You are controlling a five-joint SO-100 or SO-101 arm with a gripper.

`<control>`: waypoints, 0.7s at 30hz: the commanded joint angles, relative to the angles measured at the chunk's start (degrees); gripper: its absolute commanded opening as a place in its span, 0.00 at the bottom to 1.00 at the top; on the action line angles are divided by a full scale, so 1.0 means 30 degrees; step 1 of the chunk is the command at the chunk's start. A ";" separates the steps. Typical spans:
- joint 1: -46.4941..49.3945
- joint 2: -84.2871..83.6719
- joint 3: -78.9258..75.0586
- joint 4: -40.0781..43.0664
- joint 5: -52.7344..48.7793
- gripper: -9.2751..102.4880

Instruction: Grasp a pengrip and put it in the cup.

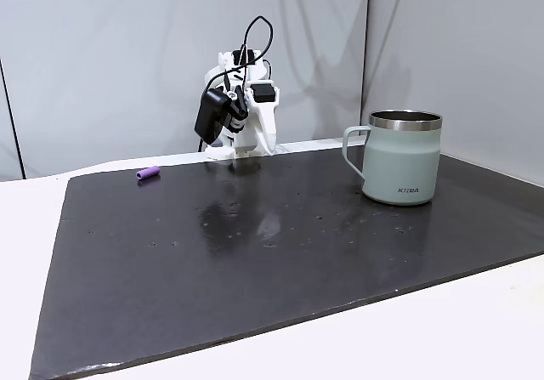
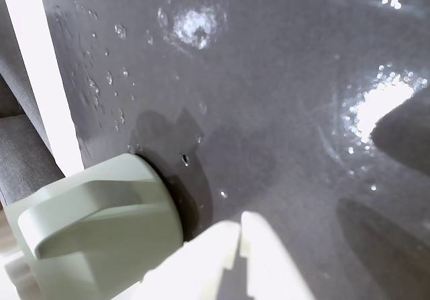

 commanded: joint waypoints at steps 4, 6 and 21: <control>-0.0557 0.0146 -0.0088 -0.0615 0.0146 0.08; -0.0557 0.0146 -0.0088 -0.0615 0.0146 0.08; 0.0264 0.0146 -0.1846 -0.0293 -0.2227 0.08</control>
